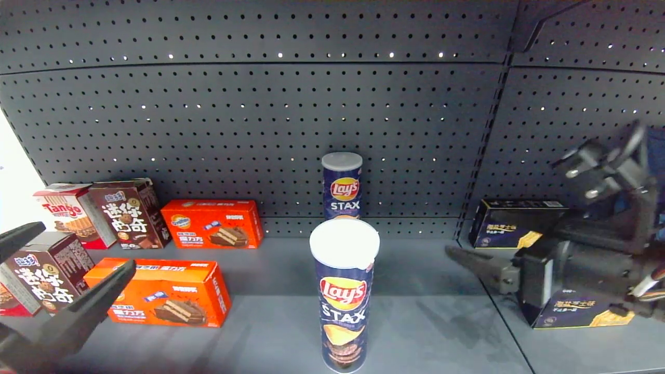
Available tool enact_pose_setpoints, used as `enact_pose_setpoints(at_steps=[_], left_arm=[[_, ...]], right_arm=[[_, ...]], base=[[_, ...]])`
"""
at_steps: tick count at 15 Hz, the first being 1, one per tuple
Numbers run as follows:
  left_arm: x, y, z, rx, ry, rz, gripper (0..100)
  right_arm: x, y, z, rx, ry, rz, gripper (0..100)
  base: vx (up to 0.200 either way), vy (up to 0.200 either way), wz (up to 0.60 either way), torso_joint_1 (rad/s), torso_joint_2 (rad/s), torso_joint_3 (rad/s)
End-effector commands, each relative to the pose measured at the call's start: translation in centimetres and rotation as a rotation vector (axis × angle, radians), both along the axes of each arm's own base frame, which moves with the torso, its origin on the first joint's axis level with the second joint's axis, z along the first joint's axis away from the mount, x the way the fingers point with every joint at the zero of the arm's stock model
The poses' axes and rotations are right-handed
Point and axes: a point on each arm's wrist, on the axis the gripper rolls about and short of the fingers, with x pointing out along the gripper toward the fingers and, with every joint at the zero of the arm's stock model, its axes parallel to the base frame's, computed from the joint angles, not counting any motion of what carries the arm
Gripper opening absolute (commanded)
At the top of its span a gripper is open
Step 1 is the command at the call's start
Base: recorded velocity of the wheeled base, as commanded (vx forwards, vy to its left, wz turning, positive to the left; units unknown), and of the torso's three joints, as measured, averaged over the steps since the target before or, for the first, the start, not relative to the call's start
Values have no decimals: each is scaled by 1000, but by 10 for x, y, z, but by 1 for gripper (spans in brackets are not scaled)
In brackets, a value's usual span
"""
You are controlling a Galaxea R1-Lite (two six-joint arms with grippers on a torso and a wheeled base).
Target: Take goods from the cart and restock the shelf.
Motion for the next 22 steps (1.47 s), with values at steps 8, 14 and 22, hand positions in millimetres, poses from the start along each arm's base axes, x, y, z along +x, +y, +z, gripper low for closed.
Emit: enact_pose_setpoints(at_steps=[8, 14, 22], left_arm=[[-104, 50, -123, 33, 104, 280, 100], [-104, 51, -123, 18, 116, 330, 100], [-103, 50, -123, 22, 122, 327, 100]], right_arm=[[-130, -125, -48, 105, -289, -653, 100], [-180, -125, -150, 88, -269, -721, 100], [-178, -121, -155, 99, -225, -546, 100]], base=[[0, 0, 0, 0, 0, 0], [0, 0, 0, 0, 0, 0], [0, 0, 0, 0, 0, 0]])
